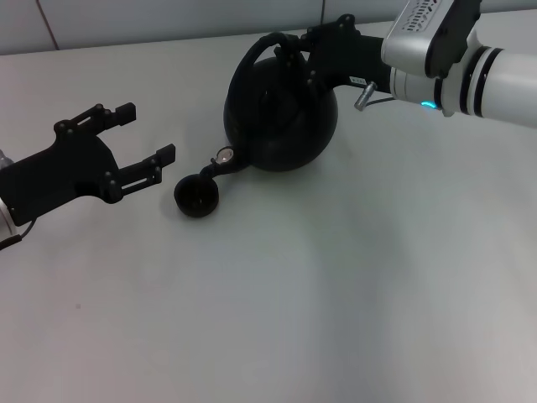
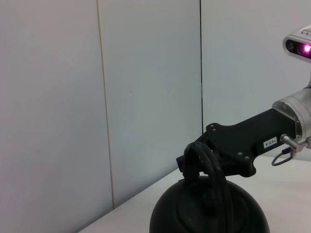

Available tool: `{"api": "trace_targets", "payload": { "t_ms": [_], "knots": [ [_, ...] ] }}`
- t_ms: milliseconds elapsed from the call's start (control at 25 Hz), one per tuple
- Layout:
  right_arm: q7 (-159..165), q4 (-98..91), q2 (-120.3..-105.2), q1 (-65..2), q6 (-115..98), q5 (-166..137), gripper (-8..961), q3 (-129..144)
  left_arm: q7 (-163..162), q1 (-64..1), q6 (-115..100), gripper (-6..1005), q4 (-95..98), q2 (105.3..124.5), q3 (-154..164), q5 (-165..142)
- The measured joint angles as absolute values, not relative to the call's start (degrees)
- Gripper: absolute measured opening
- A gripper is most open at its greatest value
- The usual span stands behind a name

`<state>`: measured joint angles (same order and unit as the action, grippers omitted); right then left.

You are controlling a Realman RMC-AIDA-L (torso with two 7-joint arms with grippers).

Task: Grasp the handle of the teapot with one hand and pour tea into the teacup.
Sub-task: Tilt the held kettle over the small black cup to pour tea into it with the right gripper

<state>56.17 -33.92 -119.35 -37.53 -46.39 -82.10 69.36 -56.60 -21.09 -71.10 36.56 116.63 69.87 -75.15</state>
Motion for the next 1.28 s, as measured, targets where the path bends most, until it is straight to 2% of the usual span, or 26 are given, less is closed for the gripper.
{"api": "trace_targets", "payload": {
  "t_ms": [1120,1280],
  "knots": [
    [56.16,-33.86,-119.49,-37.00,-46.73,-81.60,117,69.52,-56.60,-20.90,-72.45,808,36.57,116.44,69.87,-75.60],
    [56.16,-33.72,-119.52,-36.98,-46.80,-81.55,116,69.52,-56.55,-20.69,-74.96,808,36.57,115.71,70.05,-75.71]
  ]
}}
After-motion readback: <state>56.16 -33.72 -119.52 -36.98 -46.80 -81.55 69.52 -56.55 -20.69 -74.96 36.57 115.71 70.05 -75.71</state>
